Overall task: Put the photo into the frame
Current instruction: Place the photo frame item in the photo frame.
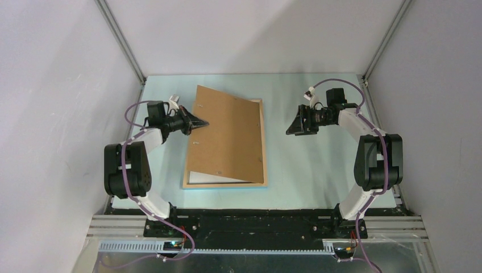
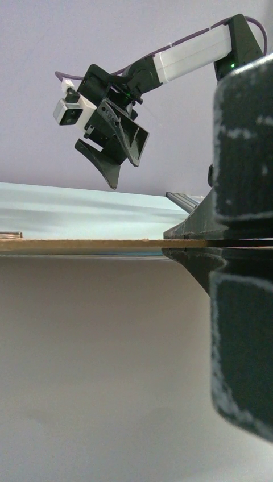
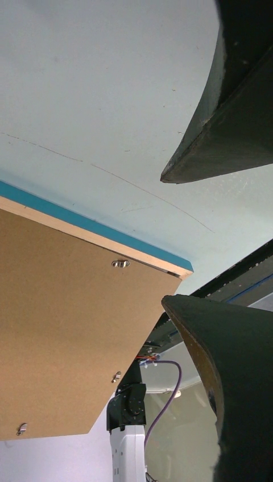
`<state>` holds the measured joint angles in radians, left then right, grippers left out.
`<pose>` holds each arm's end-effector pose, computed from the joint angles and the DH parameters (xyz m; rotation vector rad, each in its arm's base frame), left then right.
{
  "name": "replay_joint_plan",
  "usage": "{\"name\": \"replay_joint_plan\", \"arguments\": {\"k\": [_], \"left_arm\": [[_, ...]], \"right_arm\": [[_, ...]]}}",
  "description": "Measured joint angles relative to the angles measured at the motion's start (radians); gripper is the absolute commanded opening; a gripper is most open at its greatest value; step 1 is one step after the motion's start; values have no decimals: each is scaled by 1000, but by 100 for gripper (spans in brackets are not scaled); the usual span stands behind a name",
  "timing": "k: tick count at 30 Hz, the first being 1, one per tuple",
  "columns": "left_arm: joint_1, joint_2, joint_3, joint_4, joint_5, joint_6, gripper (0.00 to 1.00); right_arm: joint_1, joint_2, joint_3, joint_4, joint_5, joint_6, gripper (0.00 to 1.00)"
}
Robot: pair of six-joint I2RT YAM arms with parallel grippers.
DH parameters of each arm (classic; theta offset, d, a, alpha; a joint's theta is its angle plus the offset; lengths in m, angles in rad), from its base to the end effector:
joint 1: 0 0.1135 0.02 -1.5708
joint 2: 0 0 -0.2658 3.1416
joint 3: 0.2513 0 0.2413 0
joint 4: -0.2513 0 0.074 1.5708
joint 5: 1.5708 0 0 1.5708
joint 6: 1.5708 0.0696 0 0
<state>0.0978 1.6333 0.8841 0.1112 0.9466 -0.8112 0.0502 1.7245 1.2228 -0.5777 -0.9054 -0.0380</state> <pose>0.3446 -0.0229 0.1952 -0.4528 2.2094 -1.4320 0.3465 0.0722 0.2132 -0.4011 2.4020 1.1794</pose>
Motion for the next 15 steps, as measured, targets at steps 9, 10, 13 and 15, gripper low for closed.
{"name": "replay_joint_plan", "arguments": {"k": [9,10,13,15], "left_arm": [[0,3,18,8,0,-2,0],[0,3,21,8,0,-1,0],[0,6,26,7,3,-2,0],[0,9,28,7,4,-2,0]], "right_arm": [[0,0,0,0,0,-1,76],[0,0,0,0,0,-2,76],[0,0,0,0,0,-3,76],[0,0,0,0,0,-5,76]]}}
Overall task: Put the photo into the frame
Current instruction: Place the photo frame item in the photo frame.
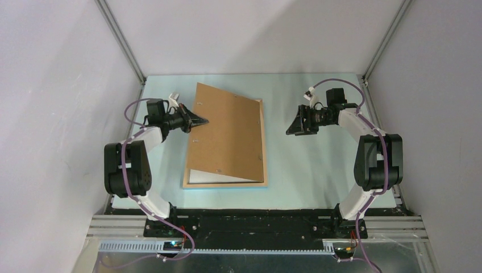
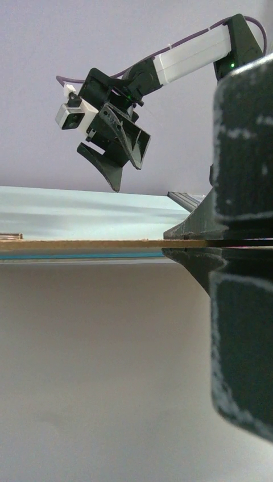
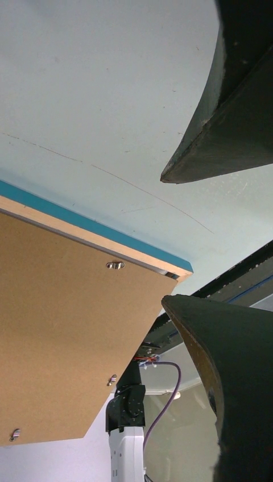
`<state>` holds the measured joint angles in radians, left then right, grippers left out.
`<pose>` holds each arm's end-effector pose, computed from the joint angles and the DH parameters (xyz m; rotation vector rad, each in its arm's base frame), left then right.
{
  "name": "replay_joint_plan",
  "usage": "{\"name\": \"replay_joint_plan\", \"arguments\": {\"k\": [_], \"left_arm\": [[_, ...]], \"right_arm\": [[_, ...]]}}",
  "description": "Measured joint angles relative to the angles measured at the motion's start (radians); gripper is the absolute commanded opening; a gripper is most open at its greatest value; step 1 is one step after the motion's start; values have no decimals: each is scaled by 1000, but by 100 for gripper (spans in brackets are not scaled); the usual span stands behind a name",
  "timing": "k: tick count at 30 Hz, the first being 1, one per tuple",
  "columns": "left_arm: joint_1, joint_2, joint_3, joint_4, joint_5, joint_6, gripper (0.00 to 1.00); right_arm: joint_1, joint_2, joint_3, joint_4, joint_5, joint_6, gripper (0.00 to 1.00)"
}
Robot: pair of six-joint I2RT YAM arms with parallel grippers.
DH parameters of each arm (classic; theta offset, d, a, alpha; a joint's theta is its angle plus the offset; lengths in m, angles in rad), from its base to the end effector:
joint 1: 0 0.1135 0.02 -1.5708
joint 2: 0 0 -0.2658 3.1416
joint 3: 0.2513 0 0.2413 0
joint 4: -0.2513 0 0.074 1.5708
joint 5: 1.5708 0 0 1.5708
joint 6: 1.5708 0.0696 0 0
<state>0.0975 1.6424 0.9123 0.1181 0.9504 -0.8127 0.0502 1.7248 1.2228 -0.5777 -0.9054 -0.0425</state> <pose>0.3507 -0.0226 0.2017 -0.4299 2.1910 -1.4321 0.3465 0.0722 0.2131 -0.4062 2.4002 1.1776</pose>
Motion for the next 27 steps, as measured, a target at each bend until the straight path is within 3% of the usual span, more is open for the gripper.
{"name": "replay_joint_plan", "arguments": {"k": [27], "left_arm": [[0,11,-13,15,-6,10,0]], "right_arm": [[0,5,0,0,0,-3,76]]}}
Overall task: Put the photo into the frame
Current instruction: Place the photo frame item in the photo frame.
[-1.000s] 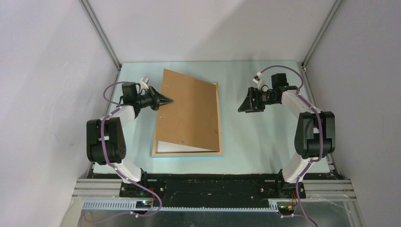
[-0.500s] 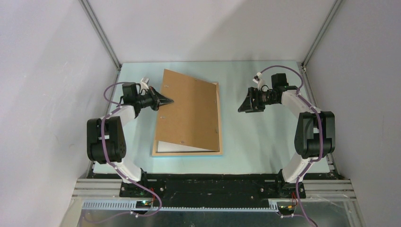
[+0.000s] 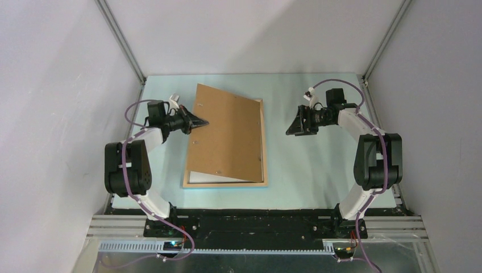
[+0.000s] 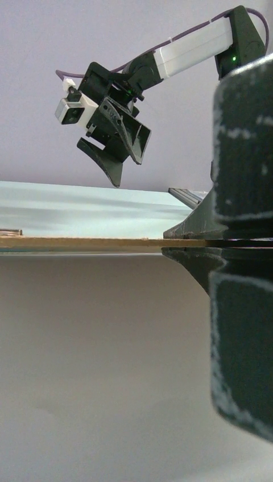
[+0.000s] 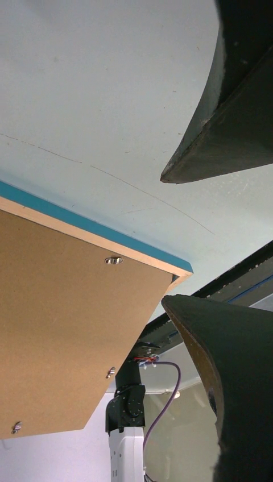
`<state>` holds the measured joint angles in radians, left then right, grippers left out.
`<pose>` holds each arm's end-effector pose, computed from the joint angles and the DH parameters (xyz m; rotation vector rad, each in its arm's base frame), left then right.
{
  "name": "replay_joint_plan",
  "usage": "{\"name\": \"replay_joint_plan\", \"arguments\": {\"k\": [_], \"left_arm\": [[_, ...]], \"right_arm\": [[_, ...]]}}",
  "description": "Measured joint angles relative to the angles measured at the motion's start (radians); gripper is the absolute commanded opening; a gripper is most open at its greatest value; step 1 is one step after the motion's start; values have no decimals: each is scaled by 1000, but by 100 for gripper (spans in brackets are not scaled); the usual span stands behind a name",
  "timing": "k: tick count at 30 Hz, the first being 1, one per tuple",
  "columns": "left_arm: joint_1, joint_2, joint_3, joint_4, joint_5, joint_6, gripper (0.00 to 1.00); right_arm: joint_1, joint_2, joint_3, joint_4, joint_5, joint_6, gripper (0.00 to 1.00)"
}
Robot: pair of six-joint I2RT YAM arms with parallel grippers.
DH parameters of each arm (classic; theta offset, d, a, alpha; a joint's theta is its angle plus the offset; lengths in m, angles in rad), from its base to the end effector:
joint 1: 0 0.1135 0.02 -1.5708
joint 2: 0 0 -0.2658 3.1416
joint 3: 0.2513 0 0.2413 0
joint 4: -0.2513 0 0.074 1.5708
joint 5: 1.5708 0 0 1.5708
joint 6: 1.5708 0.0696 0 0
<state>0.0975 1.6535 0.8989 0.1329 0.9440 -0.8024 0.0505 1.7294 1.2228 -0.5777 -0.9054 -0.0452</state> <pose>0.3505 -0.0224 0.1951 -0.4305 2.1970 -1.4216 0.3469 0.0724 0.2116 -0.4075 2.4030 1.1785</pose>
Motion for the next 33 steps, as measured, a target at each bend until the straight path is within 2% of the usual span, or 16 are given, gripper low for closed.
{"name": "replay_joint_plan", "arguments": {"k": [33], "left_arm": [[-1,-26,-54,49,-26,-10,0]], "right_arm": [[20,29,0,0,0,0,75]]}}
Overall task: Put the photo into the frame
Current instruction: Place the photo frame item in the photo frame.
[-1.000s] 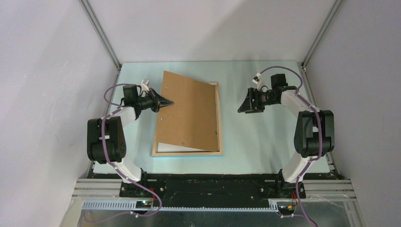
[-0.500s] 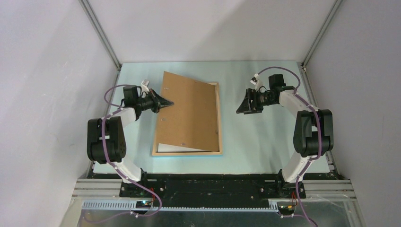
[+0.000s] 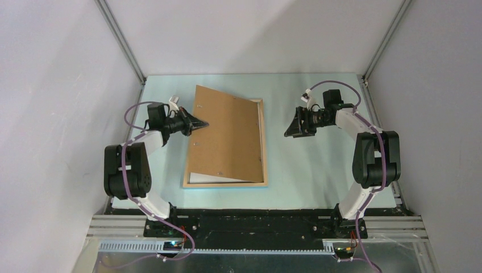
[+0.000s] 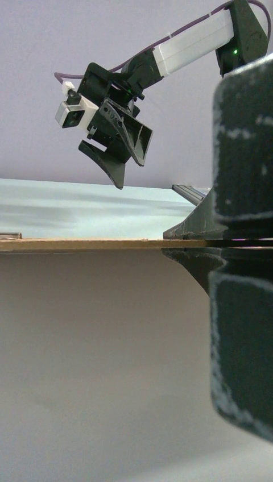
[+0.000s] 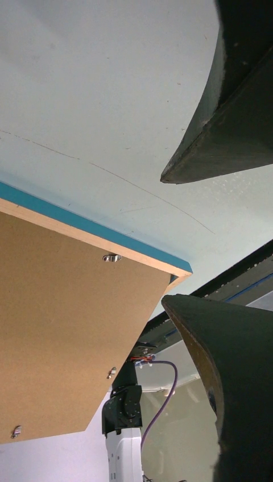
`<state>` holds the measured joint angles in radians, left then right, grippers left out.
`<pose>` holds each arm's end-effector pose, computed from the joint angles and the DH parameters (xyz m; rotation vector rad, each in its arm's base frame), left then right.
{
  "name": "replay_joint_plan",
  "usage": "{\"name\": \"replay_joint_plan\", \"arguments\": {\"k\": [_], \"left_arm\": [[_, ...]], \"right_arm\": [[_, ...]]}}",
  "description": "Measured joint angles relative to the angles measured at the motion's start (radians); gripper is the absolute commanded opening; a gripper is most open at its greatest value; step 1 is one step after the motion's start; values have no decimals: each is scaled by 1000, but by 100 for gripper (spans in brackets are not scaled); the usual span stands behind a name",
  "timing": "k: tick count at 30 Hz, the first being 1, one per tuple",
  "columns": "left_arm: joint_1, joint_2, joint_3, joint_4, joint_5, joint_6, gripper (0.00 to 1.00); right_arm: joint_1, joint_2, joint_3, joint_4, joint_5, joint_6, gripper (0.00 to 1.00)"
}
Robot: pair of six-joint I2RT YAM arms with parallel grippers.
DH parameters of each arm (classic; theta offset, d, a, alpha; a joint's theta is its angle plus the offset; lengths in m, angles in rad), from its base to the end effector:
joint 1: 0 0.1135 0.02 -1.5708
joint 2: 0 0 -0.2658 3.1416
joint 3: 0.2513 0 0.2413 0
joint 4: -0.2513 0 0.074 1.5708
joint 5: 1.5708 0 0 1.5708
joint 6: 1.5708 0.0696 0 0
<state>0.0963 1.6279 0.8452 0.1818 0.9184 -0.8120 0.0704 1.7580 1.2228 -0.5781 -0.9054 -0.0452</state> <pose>0.3428 -0.0224 0.1909 -0.4408 2.1826 -1.3956 0.3481 0.0794 0.2021 -0.4185 2.4301 1.1988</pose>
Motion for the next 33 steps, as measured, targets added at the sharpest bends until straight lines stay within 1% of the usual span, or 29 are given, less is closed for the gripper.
{"name": "replay_joint_plan", "arguments": {"k": [33], "left_arm": [[-9,-14,0,12,14,0,0]], "right_arm": [[0,2,0,0,0,0,75]]}}
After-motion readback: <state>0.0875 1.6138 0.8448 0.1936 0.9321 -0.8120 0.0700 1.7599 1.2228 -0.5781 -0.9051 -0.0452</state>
